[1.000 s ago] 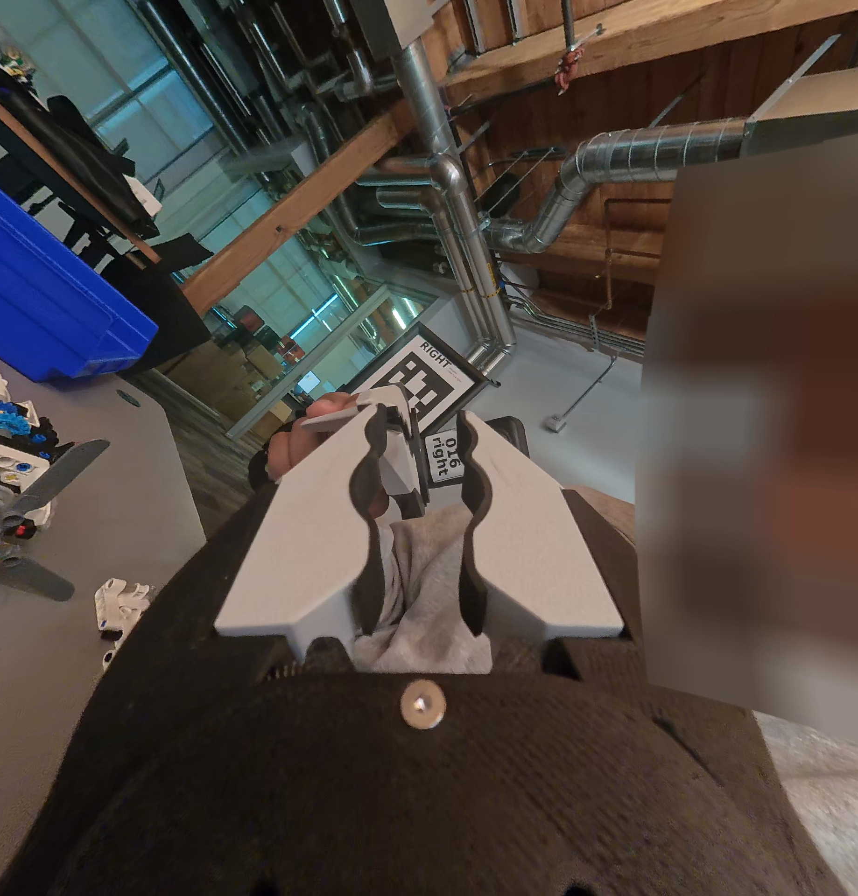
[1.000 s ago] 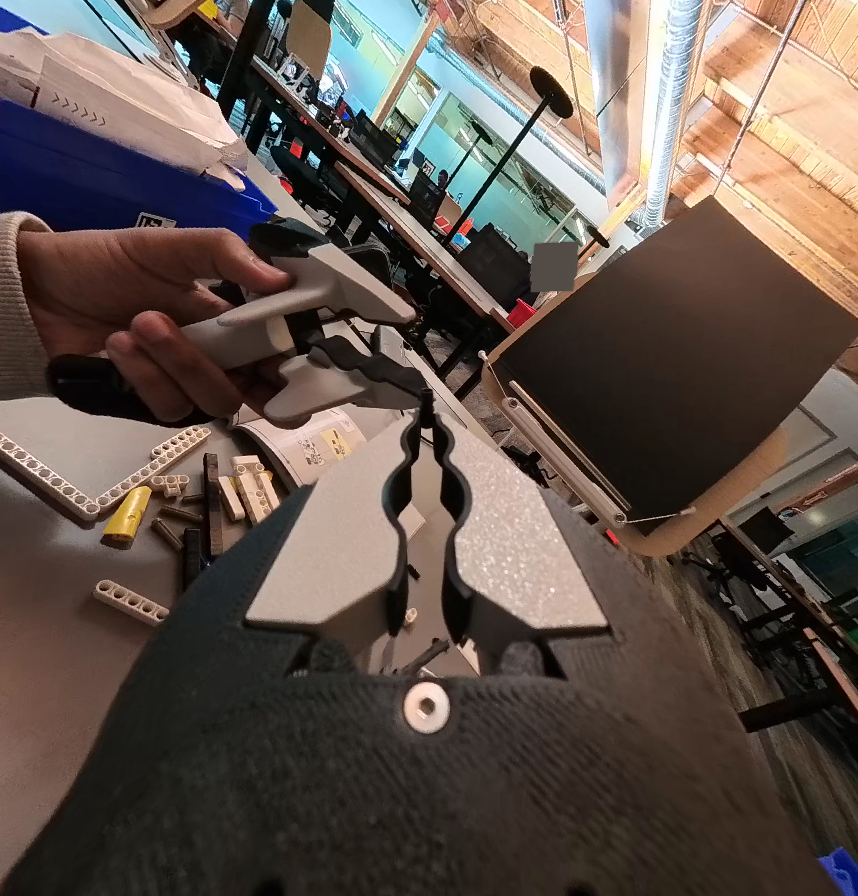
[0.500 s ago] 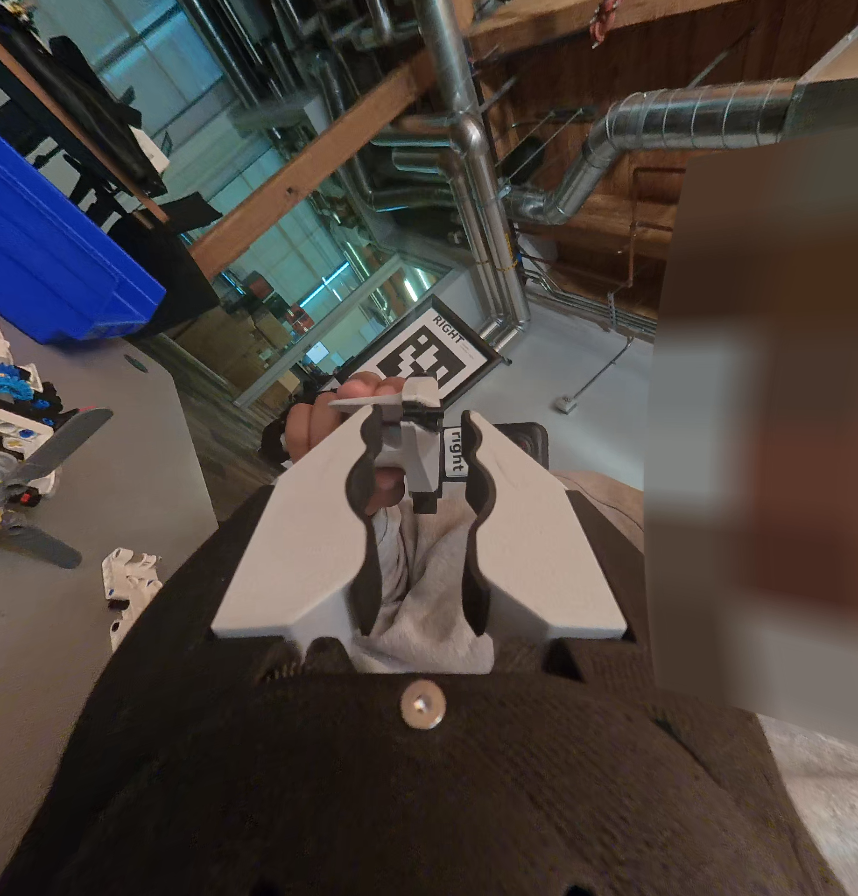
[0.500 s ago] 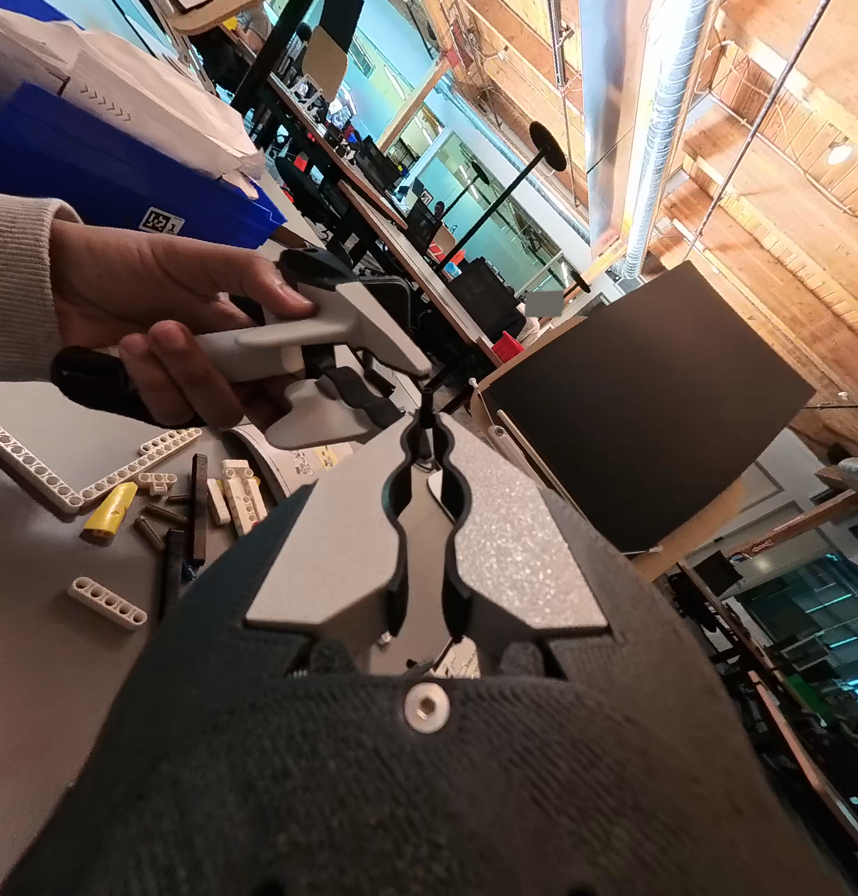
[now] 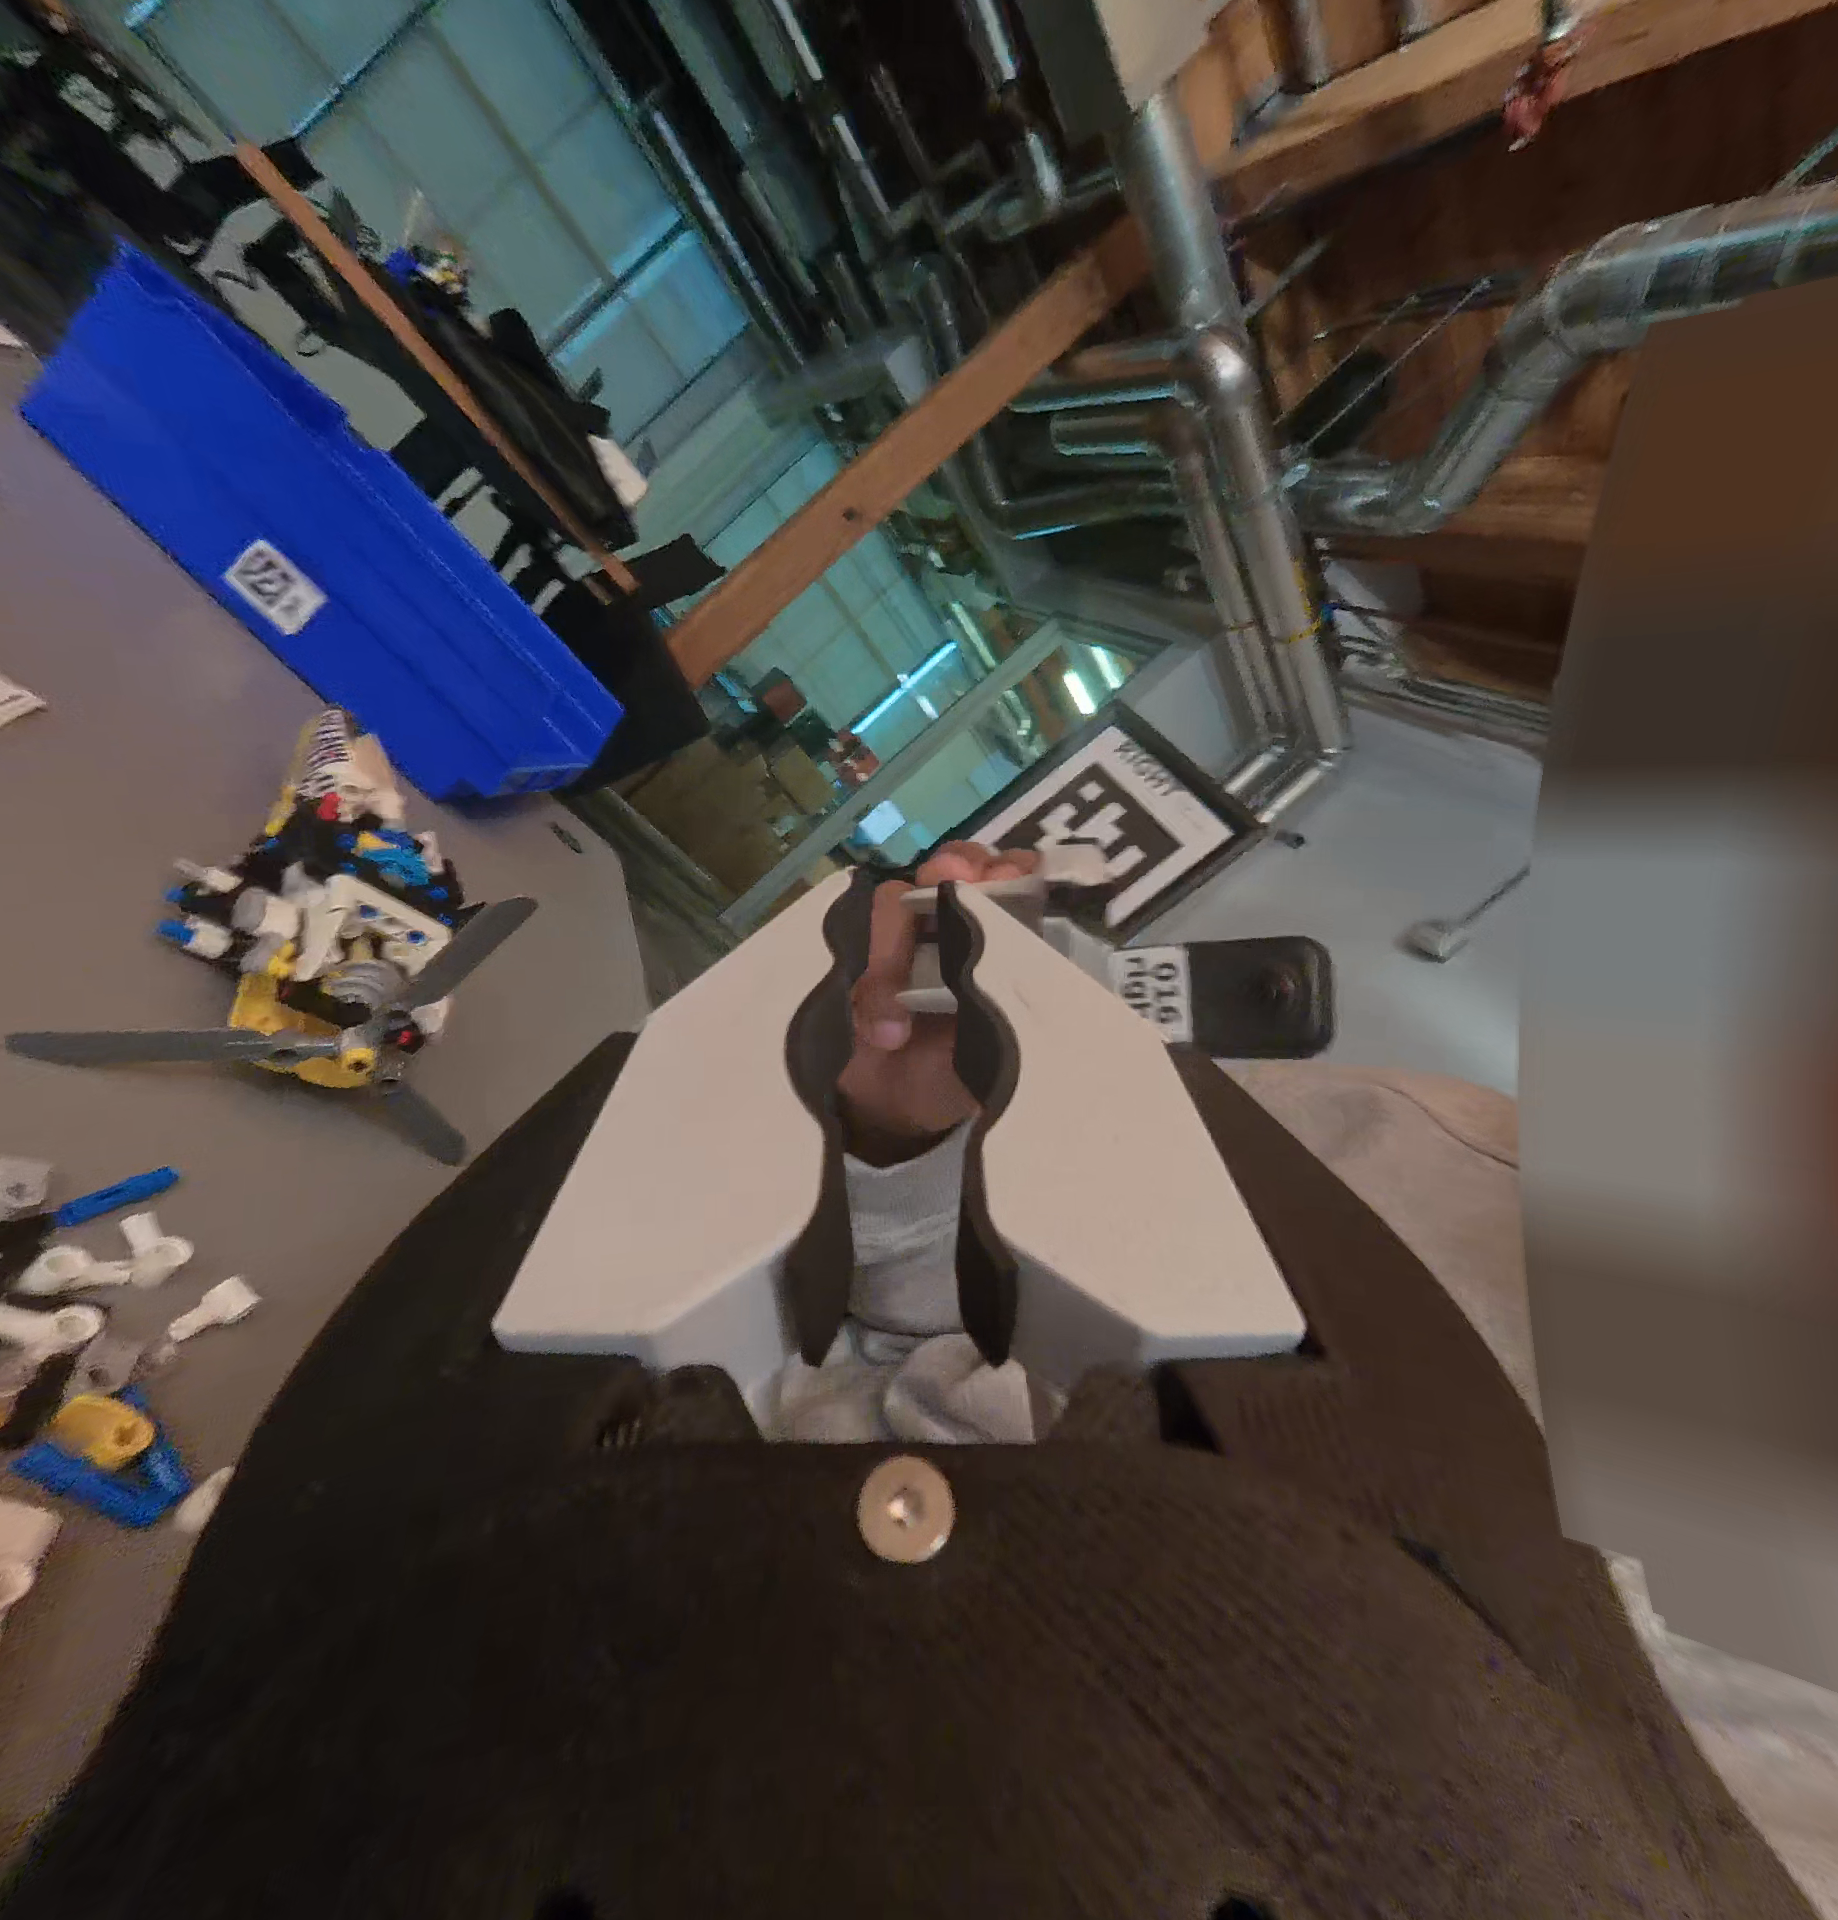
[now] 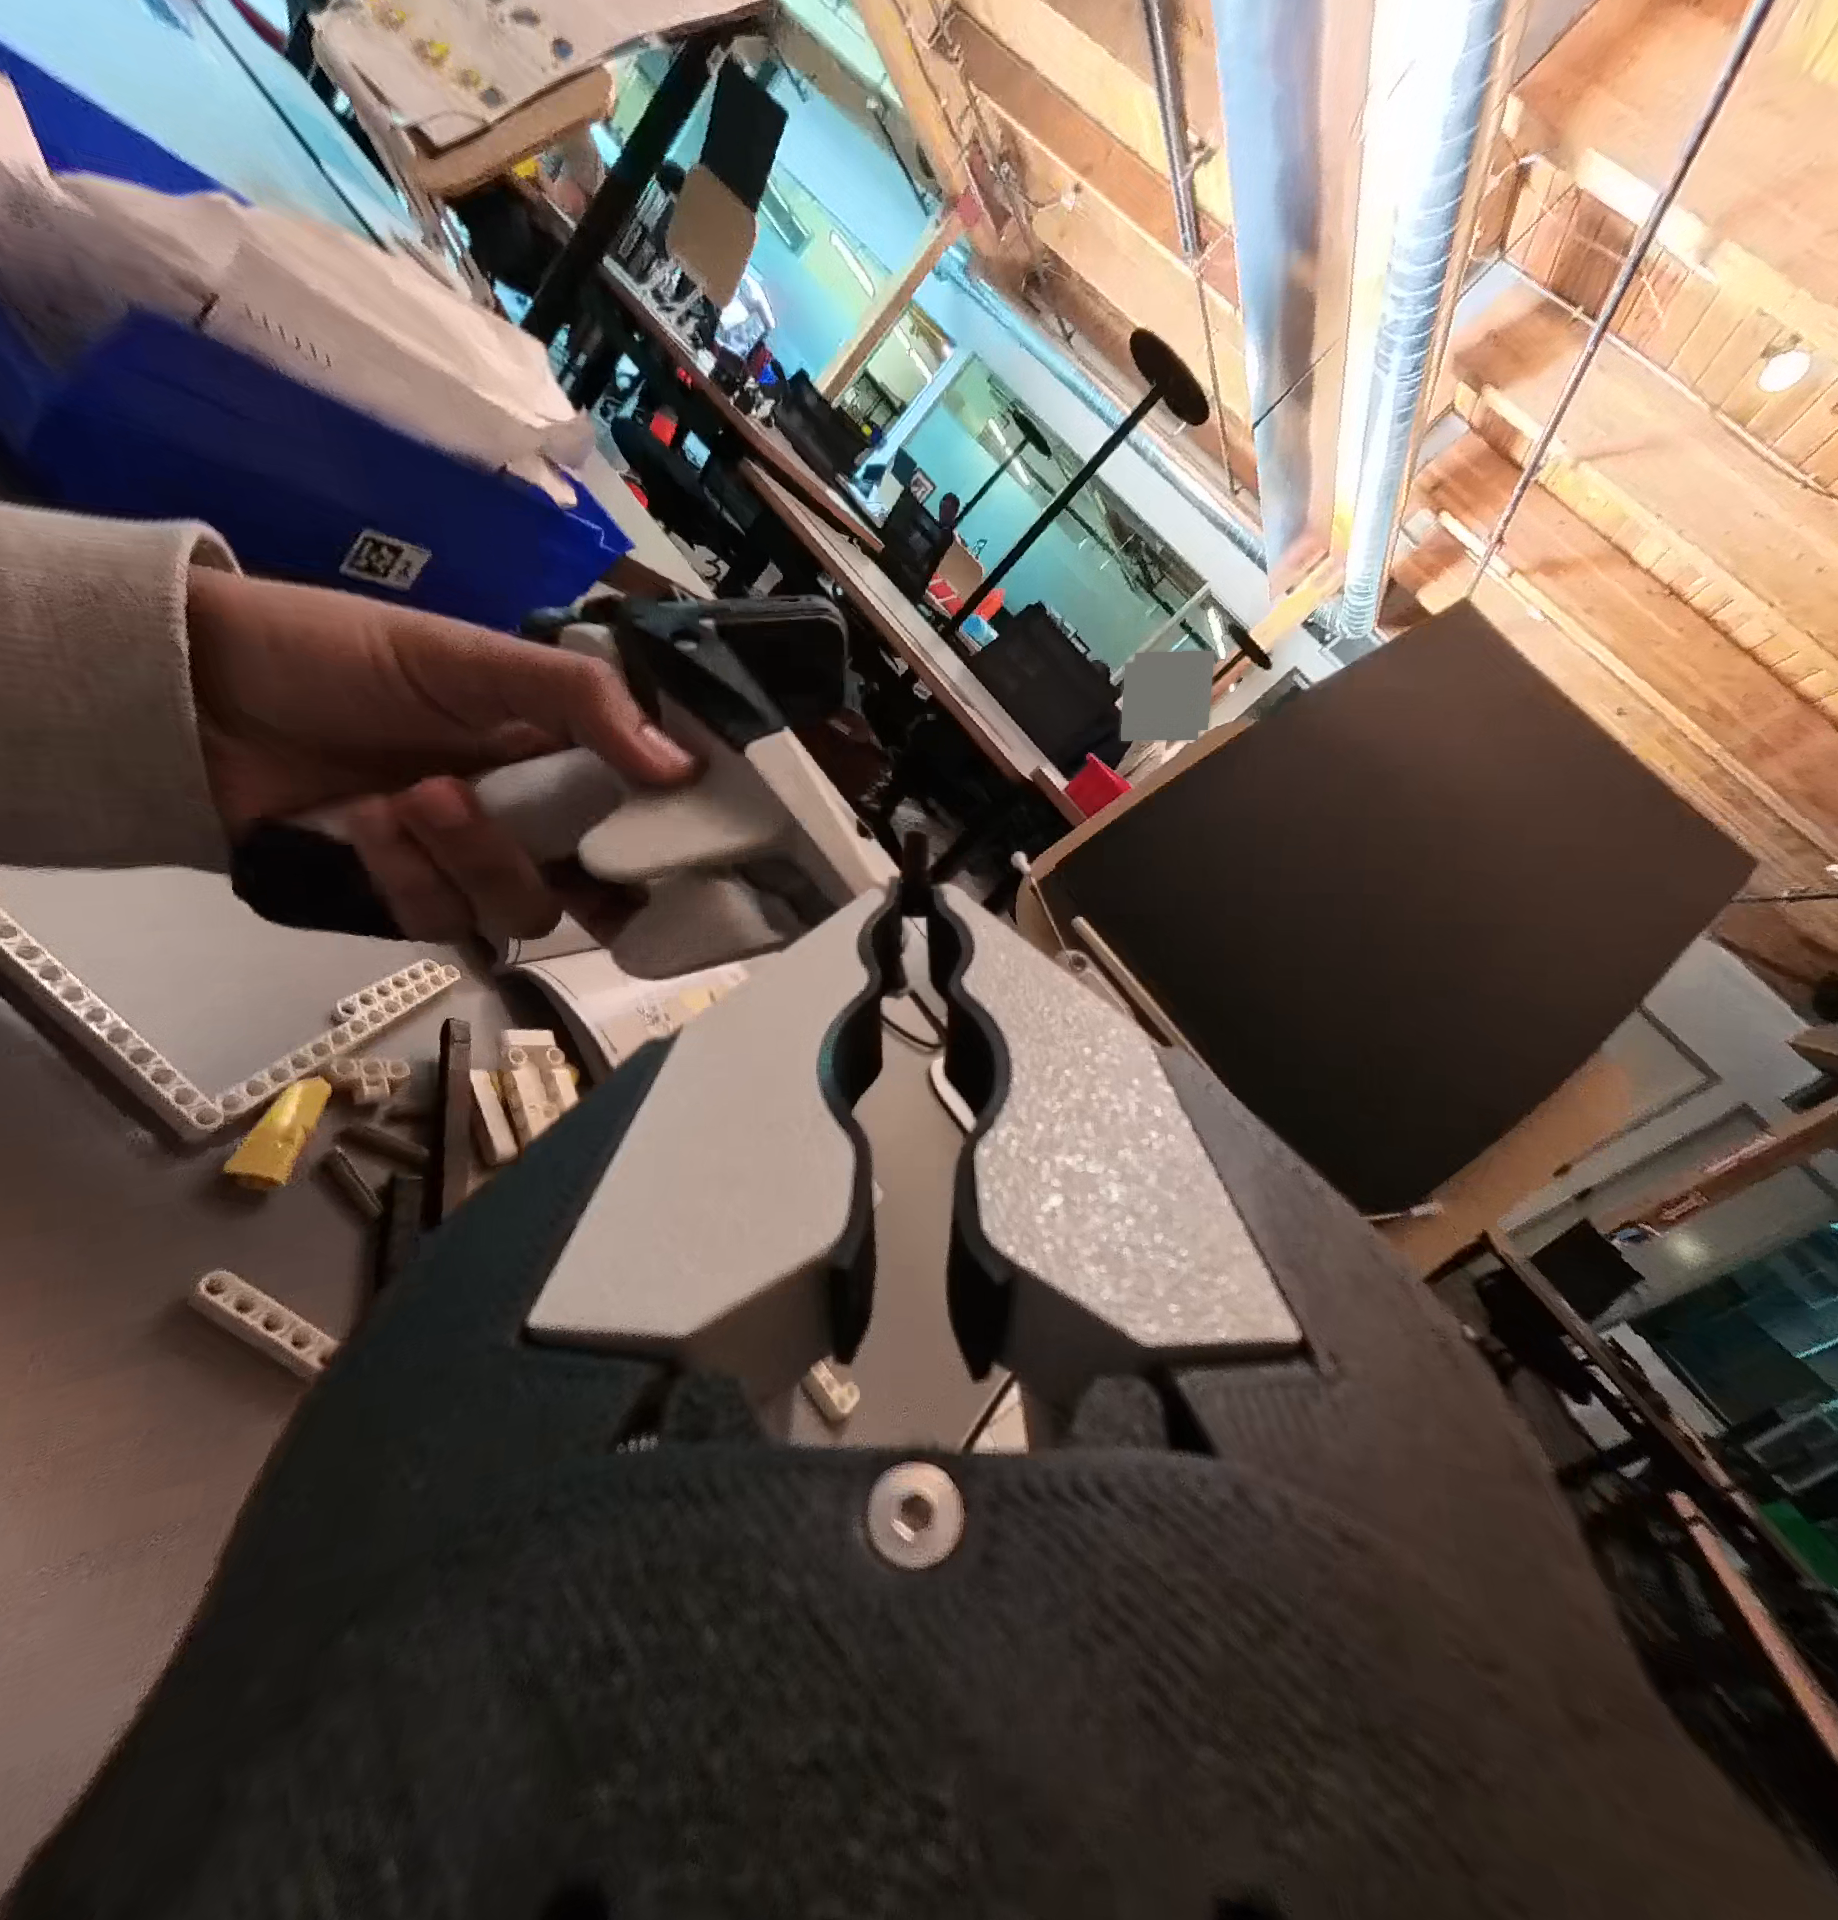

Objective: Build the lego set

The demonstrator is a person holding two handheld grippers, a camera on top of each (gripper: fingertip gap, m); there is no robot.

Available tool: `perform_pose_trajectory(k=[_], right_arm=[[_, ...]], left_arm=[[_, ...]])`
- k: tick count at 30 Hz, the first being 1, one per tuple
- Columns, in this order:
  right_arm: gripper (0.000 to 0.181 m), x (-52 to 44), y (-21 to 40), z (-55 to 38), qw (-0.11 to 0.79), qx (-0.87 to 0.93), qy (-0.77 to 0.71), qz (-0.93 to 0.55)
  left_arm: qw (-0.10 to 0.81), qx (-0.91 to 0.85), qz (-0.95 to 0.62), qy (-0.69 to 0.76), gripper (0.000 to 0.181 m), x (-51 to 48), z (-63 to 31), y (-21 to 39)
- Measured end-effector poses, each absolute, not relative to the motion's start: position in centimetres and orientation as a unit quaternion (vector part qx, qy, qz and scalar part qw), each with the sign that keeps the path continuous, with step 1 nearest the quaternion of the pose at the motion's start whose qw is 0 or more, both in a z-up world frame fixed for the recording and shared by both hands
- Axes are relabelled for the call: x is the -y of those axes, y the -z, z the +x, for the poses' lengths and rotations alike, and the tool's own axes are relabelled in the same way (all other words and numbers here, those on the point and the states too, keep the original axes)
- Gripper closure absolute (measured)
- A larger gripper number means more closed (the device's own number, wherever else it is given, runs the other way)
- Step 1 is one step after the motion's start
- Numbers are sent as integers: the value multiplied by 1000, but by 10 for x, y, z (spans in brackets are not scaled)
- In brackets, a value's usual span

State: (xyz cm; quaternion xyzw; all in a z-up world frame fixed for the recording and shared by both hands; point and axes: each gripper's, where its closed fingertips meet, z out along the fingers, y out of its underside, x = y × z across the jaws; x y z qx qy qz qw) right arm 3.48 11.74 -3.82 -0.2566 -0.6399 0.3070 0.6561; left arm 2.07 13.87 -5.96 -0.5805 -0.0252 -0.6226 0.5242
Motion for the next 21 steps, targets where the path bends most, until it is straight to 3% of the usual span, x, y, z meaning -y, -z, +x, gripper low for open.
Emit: perform_pose_trajectory(k=[1,6,15,21], right_arm=[[179,-119,39,34,651,643,-305,-264],[178,-125,52,30,645,664,-266,-271],[178,-115,59,27,630,681,-268,-262],[178,-120,54,29,612,670,-302,-292]], left_arm=[[524,21,-564,638,169,-135,20,54],[514,-4,-560,650,156,-127,26,50],[500,-20,-561,660,179,-123,34,48],[506,15,-596,624,171,-136,22,68]])
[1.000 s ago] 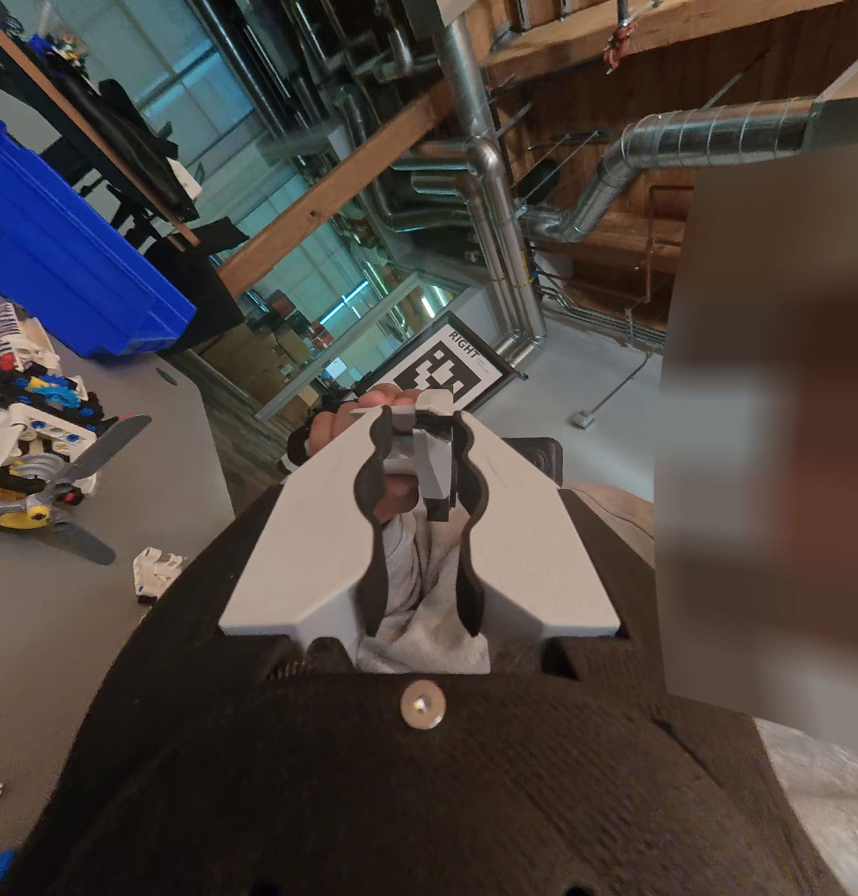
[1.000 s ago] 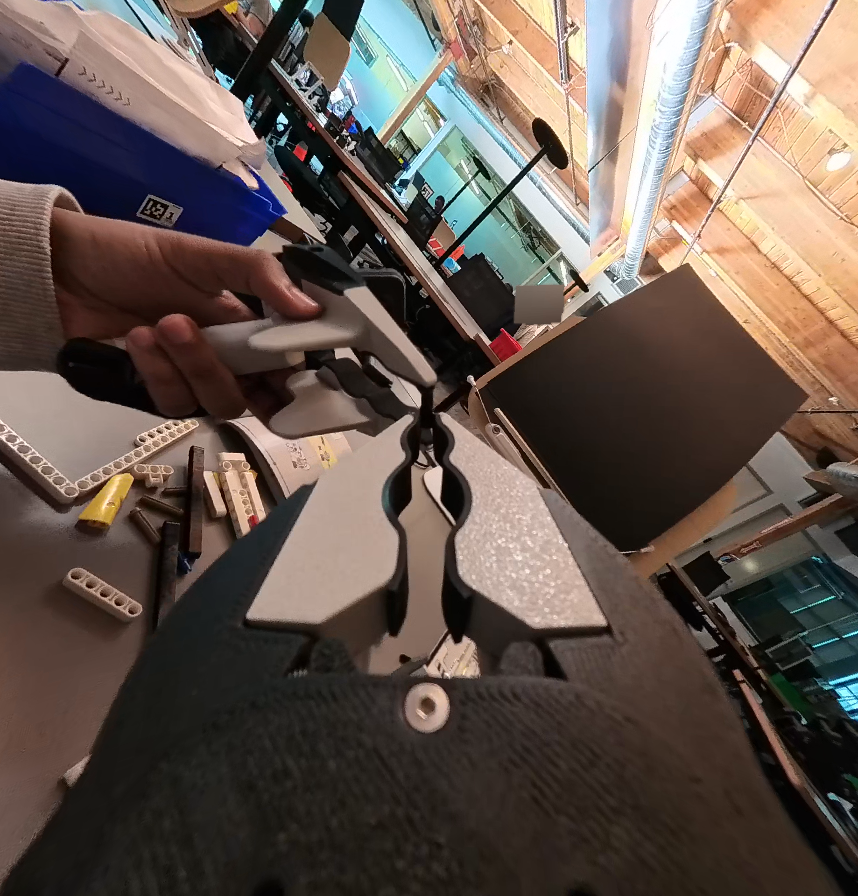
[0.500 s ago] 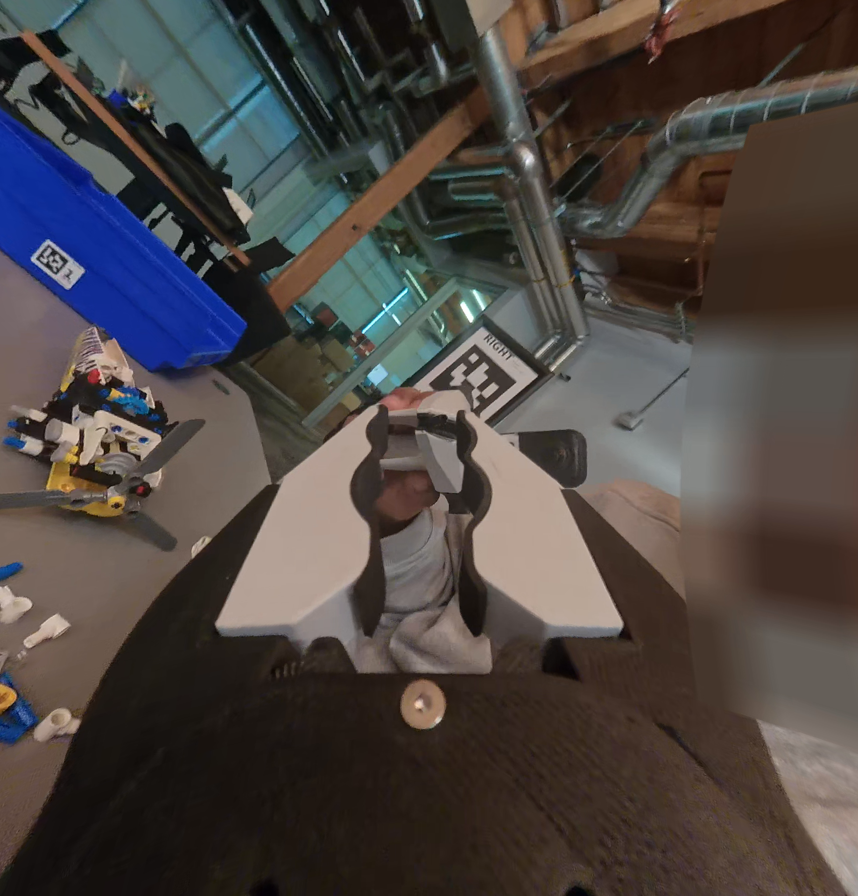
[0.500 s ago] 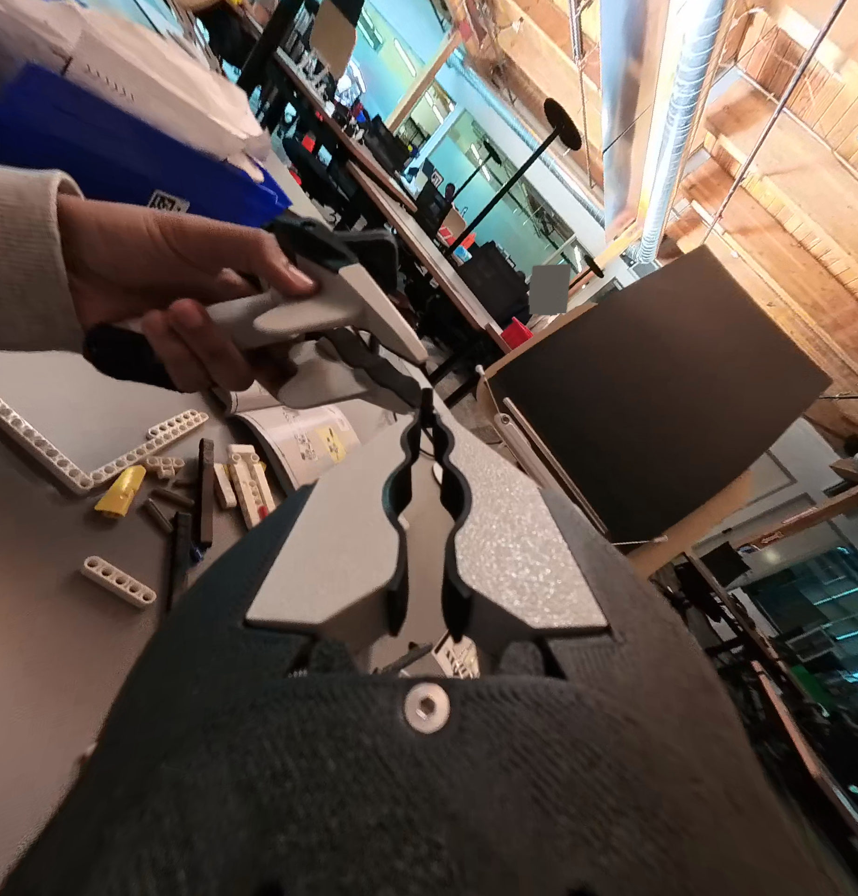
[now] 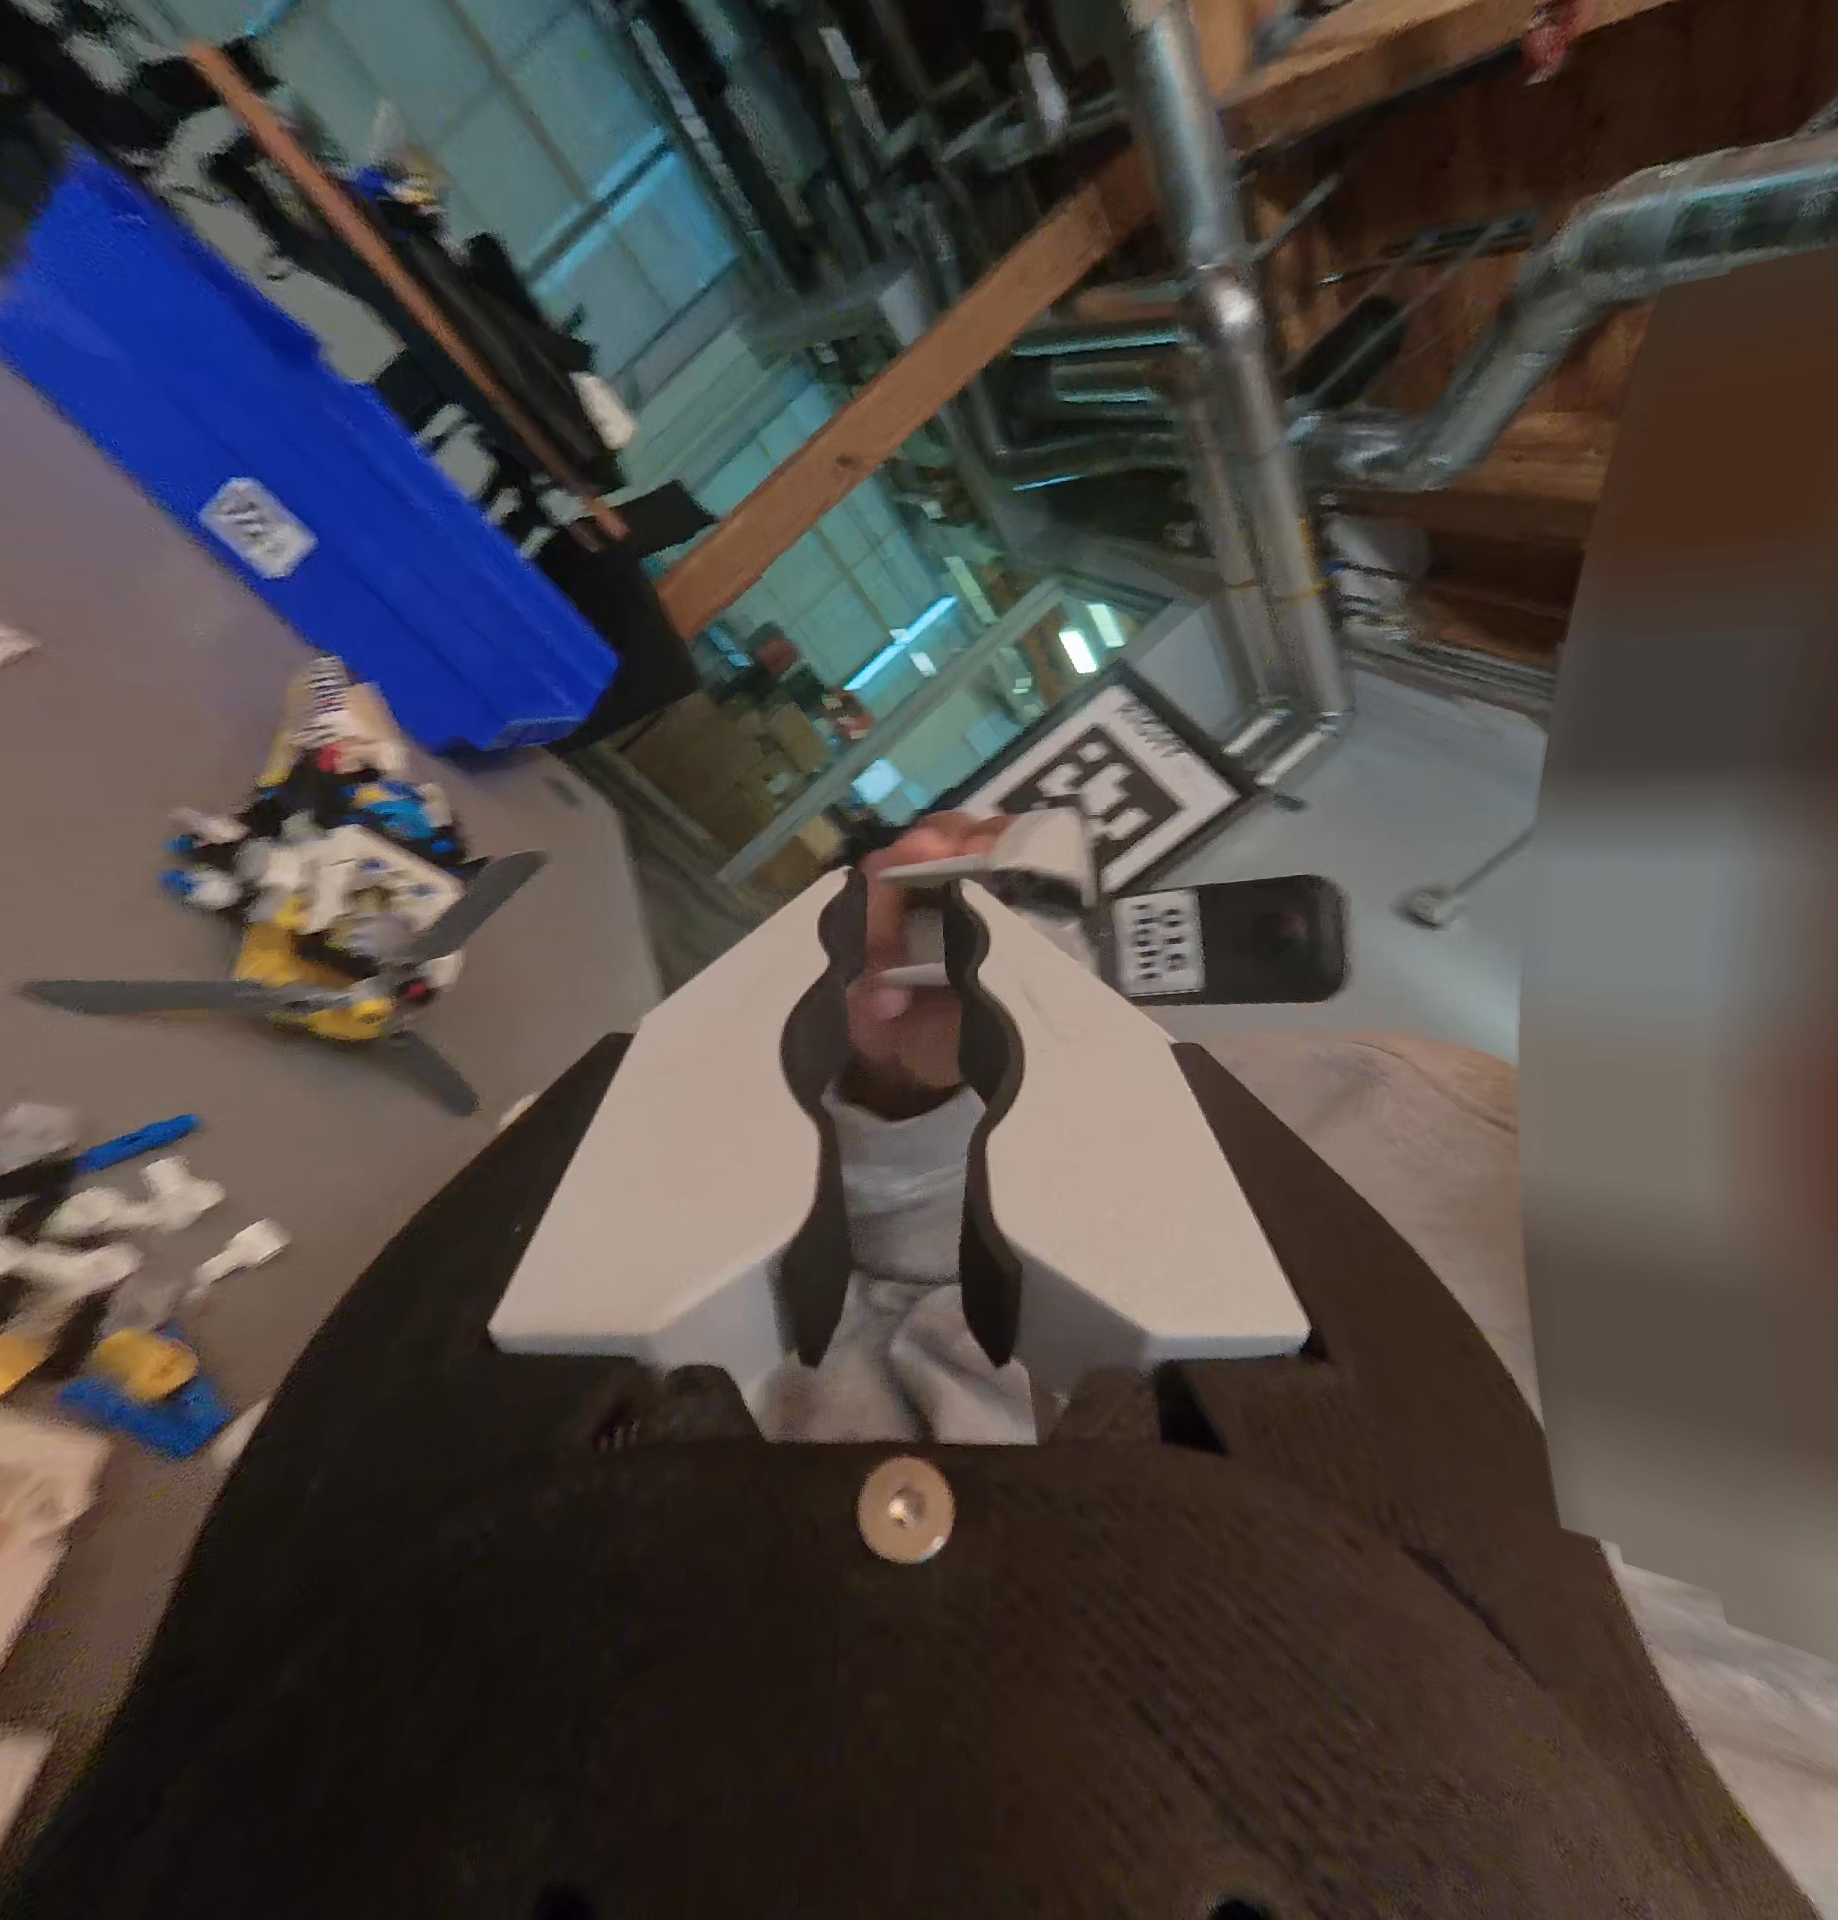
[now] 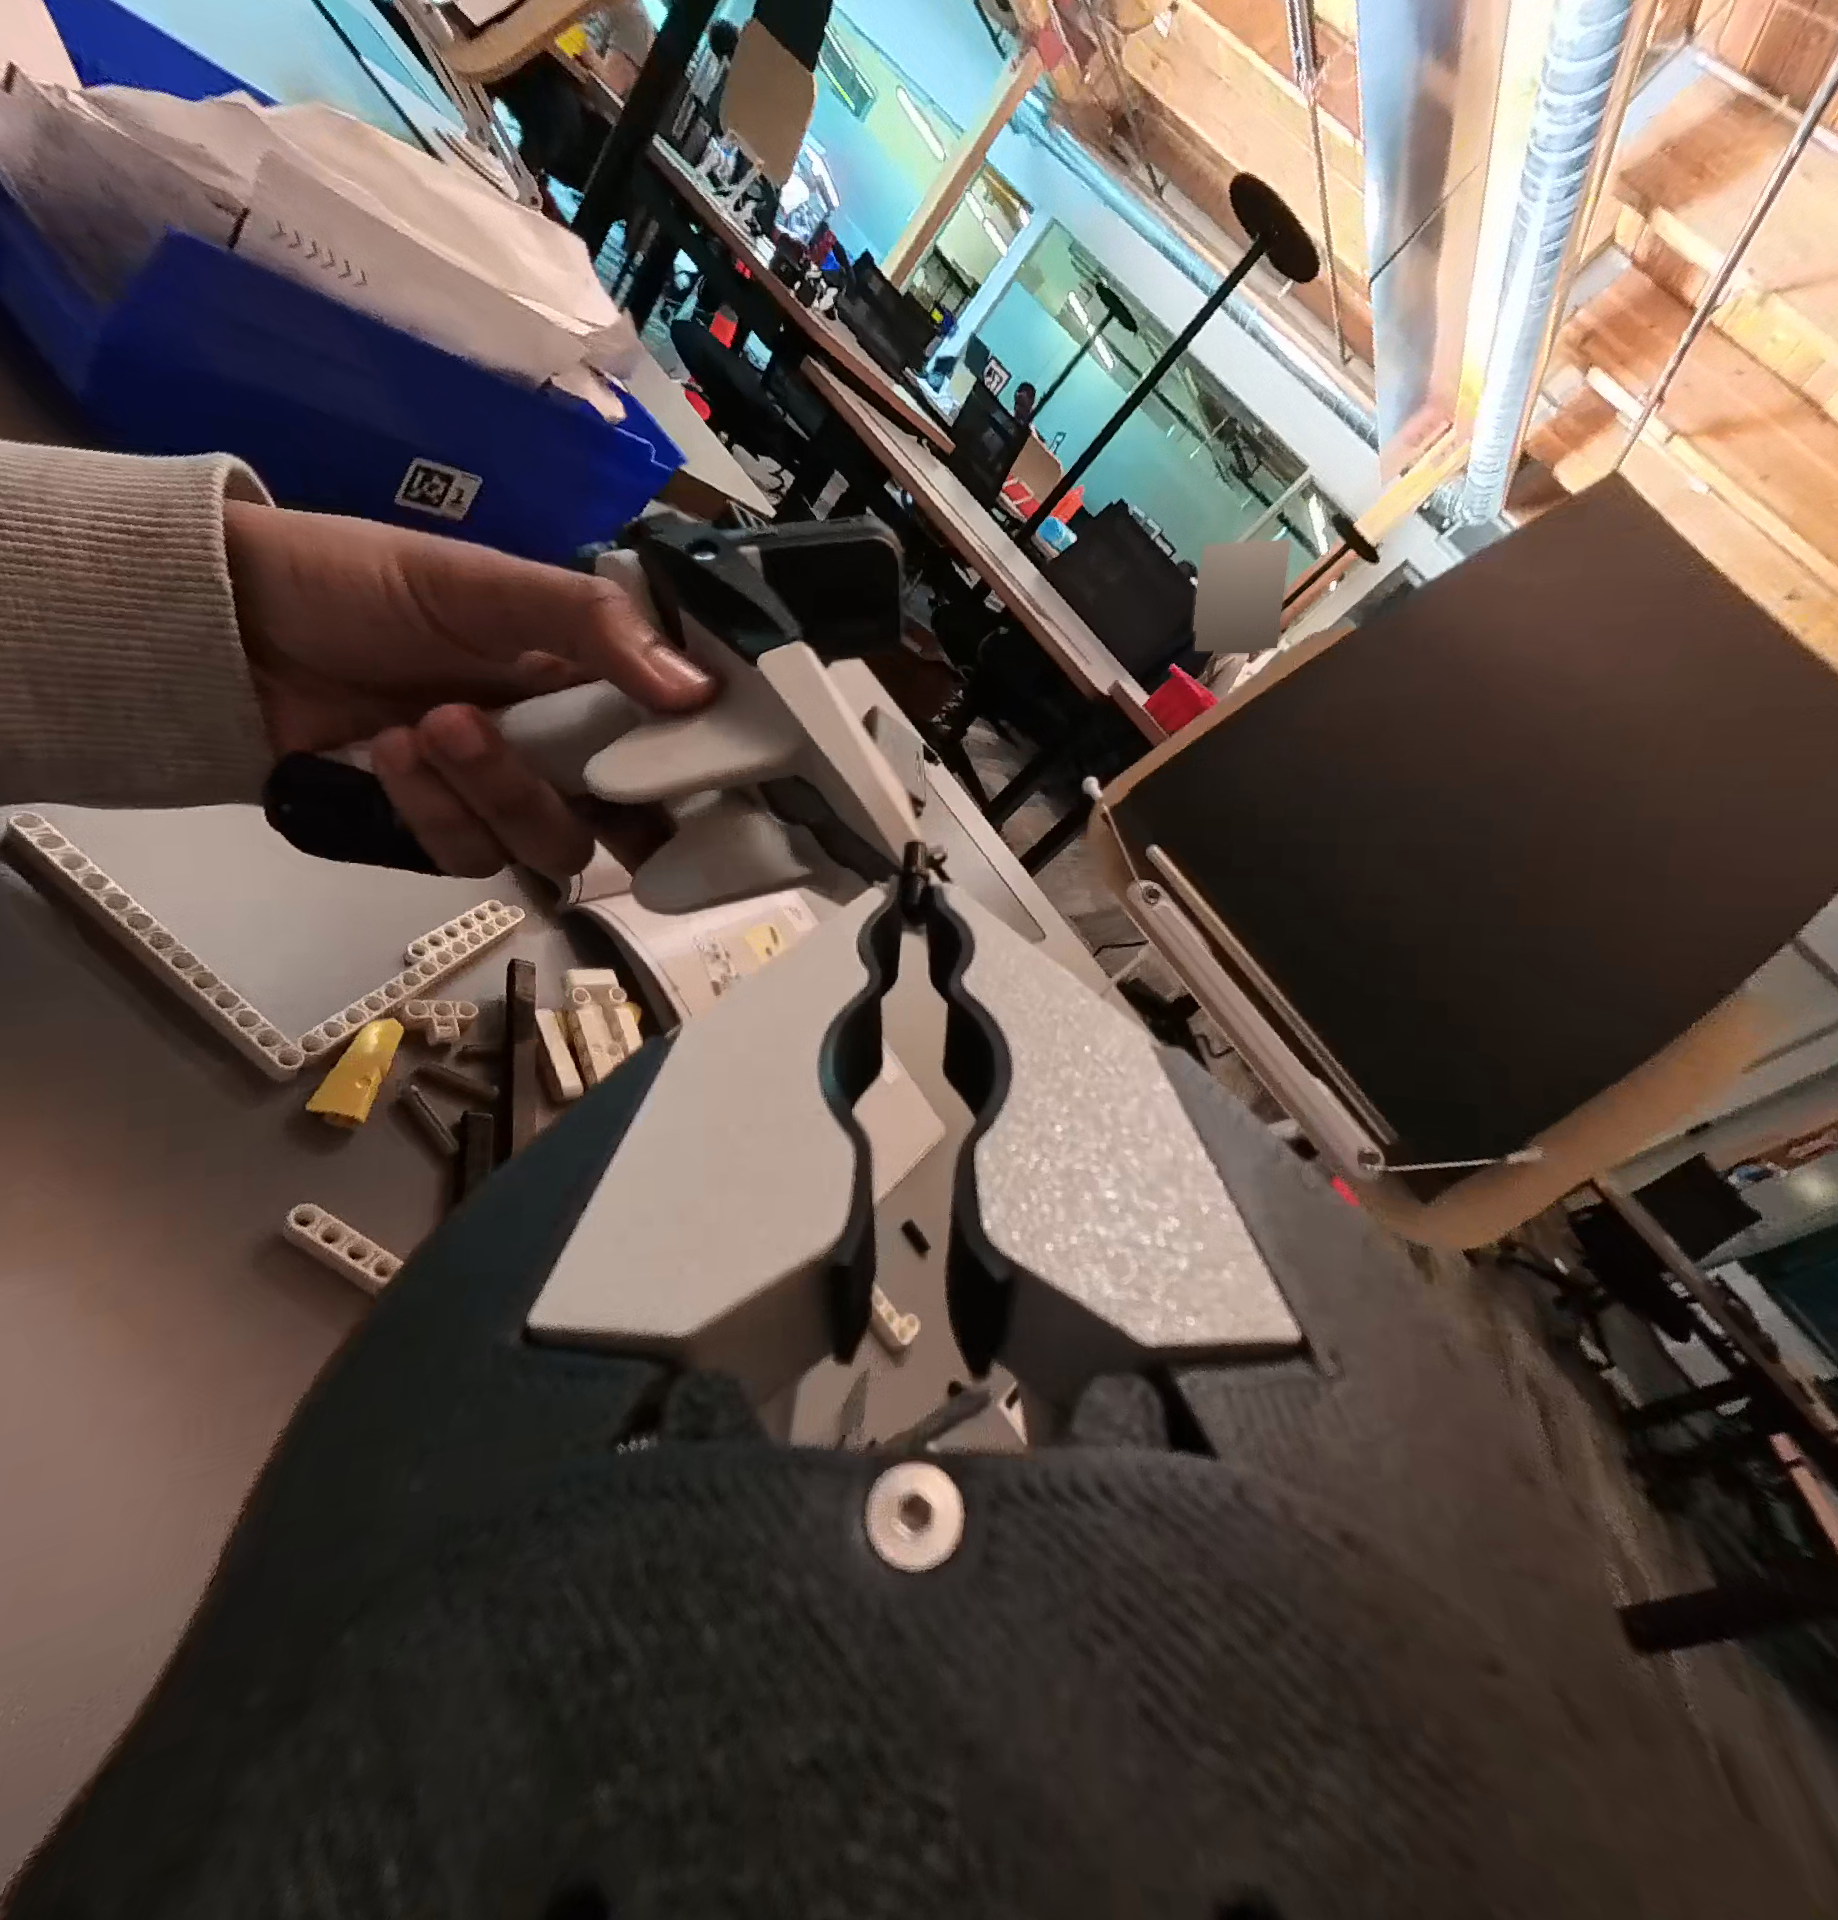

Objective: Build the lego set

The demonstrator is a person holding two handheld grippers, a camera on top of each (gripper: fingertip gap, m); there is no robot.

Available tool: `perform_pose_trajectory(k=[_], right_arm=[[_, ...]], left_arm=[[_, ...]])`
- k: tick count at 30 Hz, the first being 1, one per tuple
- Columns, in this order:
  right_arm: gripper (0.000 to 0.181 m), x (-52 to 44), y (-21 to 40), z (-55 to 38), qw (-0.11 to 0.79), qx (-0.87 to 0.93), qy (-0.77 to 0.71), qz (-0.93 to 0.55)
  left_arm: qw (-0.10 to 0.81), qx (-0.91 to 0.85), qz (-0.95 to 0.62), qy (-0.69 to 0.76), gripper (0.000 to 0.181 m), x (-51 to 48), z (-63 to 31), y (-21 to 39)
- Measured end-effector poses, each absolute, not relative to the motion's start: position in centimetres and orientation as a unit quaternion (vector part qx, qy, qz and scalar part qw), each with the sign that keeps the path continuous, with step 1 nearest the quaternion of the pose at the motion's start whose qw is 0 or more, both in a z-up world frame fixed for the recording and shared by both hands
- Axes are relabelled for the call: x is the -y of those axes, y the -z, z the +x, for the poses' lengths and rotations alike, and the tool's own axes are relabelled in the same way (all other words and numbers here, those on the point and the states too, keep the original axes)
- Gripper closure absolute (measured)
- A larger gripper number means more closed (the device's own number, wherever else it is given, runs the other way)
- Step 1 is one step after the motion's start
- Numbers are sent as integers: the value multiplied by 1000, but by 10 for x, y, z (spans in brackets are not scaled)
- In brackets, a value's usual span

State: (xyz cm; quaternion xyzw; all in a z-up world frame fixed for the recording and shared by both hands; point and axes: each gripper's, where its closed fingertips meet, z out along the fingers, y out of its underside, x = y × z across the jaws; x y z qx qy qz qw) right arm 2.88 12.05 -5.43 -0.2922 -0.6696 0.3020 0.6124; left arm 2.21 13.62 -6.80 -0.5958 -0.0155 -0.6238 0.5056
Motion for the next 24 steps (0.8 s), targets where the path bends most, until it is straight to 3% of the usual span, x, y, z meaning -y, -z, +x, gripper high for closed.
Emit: perform_pose_trajectory(k=[4,6,11,15,24], right_arm=[[178,-133,55,34,607,662,-304,-318],[178,-138,58,38,602,659,-308,-329],[178,-145,70,43,594,661,-304,-342],[178,-148,74,45,596,664,-296,-342],[178,-156,82,51,595,659,-299,-350]], left_arm=[[478,53,-729,487,169,-158,12,126],[454,38,-785,420,181,-161,11,151],[402,3,-855,327,181,-162,10,195],[362,-52,-905,215,170,-161,5,228],[357,-88,-910,194,167,-166,16,239]])
